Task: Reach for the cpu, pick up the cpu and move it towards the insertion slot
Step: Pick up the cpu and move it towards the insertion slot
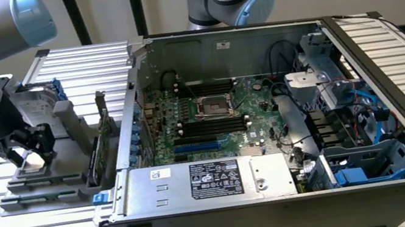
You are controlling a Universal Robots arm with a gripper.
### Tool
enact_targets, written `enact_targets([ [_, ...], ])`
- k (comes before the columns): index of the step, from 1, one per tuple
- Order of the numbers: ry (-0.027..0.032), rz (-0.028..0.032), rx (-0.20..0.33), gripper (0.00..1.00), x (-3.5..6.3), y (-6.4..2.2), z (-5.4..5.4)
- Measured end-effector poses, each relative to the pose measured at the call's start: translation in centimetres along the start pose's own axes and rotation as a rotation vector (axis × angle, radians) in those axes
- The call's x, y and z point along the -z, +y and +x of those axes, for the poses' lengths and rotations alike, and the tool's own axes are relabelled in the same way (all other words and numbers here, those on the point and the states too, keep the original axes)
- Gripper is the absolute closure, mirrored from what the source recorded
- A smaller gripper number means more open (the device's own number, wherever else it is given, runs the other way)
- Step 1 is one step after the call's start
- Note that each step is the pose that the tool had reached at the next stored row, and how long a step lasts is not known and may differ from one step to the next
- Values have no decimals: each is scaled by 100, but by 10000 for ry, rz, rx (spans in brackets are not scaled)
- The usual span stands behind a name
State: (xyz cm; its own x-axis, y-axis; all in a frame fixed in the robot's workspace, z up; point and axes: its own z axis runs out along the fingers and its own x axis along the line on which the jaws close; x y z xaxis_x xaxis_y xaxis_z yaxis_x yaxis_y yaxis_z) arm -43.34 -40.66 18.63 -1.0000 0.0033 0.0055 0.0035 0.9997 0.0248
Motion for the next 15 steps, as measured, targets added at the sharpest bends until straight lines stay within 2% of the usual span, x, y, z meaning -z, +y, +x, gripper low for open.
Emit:
enact_targets([
  [5,0,0,0,37,-1,0,0],
  [6,0,0,0,44,-1,0,0],
  [15,0,0,0,45,-1,0,0],
])
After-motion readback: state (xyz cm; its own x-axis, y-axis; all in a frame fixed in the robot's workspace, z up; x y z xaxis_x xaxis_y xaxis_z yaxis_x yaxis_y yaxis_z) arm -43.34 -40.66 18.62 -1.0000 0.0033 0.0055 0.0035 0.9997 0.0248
